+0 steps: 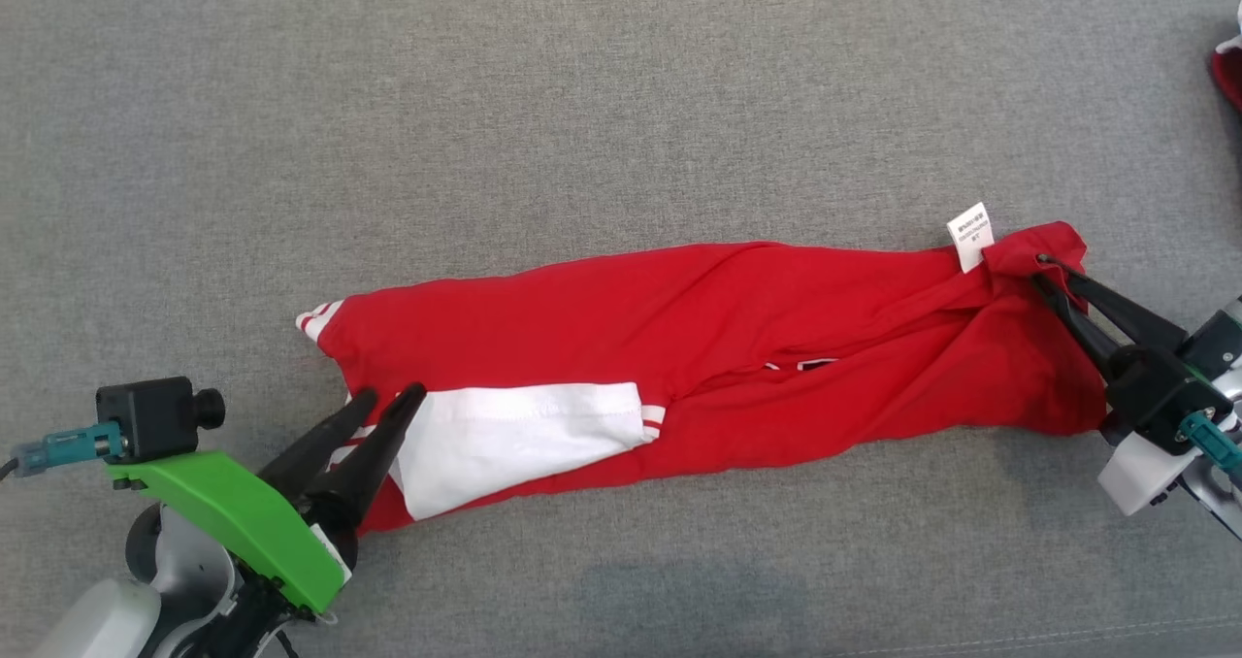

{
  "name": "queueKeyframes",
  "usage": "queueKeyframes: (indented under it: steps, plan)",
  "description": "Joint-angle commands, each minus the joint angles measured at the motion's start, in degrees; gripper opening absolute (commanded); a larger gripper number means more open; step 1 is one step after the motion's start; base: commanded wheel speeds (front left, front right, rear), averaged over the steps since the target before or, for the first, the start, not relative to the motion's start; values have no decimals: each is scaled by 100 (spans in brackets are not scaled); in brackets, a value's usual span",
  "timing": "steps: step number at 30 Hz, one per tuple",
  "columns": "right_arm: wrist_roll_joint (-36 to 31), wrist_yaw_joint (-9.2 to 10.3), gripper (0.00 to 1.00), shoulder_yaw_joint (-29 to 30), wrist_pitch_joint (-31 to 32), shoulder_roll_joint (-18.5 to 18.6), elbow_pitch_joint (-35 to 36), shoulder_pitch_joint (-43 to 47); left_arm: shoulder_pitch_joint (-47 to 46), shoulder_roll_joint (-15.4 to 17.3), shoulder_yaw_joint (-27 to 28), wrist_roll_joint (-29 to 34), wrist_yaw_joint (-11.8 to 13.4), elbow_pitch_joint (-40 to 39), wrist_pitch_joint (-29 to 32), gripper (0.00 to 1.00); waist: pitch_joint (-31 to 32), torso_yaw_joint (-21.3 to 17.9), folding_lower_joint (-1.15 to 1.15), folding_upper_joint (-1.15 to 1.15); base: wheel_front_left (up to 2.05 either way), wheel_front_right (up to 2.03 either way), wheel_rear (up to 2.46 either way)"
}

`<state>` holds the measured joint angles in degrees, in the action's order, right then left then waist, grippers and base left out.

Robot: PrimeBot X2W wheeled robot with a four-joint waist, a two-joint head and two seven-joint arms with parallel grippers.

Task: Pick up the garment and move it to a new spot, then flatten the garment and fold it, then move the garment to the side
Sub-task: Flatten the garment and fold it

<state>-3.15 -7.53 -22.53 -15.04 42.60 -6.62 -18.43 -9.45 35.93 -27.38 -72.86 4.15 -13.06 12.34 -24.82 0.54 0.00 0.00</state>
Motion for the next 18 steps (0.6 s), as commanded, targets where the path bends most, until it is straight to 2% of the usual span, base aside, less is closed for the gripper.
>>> queueKeyframes:
  steps: [1,8,9,11,12,13,18]
  plan:
    - [-8,8,0,-32,-14,21,12,84,-85,3,35,46,66,36,-29,100,-14,-25,0,0,0,0,0]
    - [-3,9,0,52,-15,51,-59,245,130,124,449,510,534,62,-735,100,-30,-30,0,0,0,0,0]
    - [-9,8,11,47,-14,43,-114,270,167,126,509,575,604,32,-840,100,-20,-11,0,0,0,0,0]
    - [-50,9,43,15,-14,35,-180,253,221,116,580,681,705,-81,-1002,100,0,30,0,0,0,0,0]
    - [-68,9,84,8,-7,35,-209,238,253,89,615,708,749,-141,-1073,100,15,53,0,0,0,0,0]
    - [-72,9,100,20,50,31,-261,225,300,75,637,730,772,-209,-1129,100,33,73,0,0,0,0,0]
    - [99,8,100,381,104,120,-191,420,645,159,896,845,1019,-631,-1500,100,181,192,0,0,0,0,0]
